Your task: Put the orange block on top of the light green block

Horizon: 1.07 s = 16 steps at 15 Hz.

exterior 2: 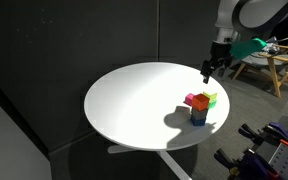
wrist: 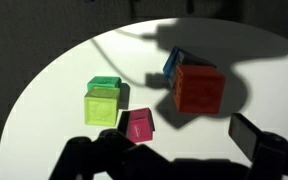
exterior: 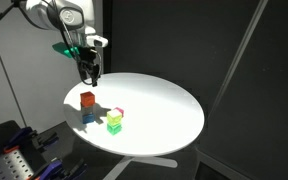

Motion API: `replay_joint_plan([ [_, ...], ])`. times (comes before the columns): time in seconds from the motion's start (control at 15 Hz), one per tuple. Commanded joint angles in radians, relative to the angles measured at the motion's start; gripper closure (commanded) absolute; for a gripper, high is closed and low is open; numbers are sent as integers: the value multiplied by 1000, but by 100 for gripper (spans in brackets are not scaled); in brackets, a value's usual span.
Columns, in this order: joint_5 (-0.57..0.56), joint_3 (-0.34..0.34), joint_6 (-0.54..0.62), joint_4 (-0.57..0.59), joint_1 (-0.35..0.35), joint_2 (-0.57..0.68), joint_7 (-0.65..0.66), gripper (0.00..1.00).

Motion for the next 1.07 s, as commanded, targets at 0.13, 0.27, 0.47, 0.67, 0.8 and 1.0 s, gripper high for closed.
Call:
replay_joint_plan([
  [0.13, -64, 8, 82, 17, 14, 104, 47, 0],
  [0.27, -86, 8, 101, 18, 20, 134, 52, 0],
  [0.47, -115, 9, 113, 14, 36, 155, 68, 0],
  [0.67, -134, 9, 118, 12, 53, 161, 78, 0],
  [0.8, -145, 10, 116, 14, 63, 163, 87, 0],
  [1.0, -148, 11, 108, 21, 72, 168, 88, 0],
])
